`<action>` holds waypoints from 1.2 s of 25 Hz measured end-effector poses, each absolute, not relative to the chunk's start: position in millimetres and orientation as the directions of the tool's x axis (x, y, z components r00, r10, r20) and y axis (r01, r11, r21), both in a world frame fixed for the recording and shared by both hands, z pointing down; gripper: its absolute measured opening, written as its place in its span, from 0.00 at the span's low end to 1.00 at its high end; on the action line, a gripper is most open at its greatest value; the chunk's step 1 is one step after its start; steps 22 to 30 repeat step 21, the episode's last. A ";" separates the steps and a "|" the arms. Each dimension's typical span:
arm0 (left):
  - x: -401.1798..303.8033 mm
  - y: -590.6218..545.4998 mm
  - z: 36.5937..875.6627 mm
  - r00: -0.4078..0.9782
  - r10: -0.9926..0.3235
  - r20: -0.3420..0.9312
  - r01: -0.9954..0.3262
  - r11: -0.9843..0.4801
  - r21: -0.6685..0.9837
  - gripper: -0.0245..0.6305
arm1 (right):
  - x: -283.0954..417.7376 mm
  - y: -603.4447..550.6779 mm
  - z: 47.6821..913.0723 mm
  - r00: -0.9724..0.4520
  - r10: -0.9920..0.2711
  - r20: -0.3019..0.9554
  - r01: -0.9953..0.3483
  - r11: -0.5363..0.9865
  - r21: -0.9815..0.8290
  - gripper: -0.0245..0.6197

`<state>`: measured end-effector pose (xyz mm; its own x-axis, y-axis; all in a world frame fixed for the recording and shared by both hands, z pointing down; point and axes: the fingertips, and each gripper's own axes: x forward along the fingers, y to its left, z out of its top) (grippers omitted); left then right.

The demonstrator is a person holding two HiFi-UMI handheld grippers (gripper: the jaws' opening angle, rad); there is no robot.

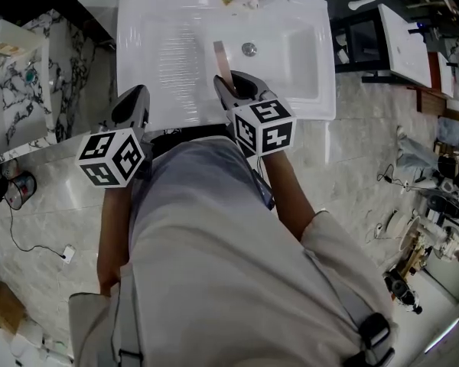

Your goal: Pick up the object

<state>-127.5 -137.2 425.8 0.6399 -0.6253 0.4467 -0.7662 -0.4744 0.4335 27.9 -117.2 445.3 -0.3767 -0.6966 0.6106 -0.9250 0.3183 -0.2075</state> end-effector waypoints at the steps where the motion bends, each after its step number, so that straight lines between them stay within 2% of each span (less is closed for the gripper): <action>1: -124.9 -135.9 427.5 0.644 -0.615 0.455 -0.764 -0.484 0.426 0.04 | 28.7 -116.1 445.4 -0.379 -0.693 0.613 -0.924 0.317 -0.213 0.17; 13: -117.0 -134.2 433.8 0.638 -0.605 0.477 -0.769 -0.471 0.431 0.04 | 20.5 -99.5 460.2 -0.394 -0.635 0.665 -0.915 0.341 -0.216 0.17; 30: -107.3 -130.6 439.1 0.645 -0.582 0.496 -0.765 -0.488 0.422 0.04 | 35.1 -97.3 463.9 -0.369 -0.631 0.682 -0.925 0.323 -0.201 0.17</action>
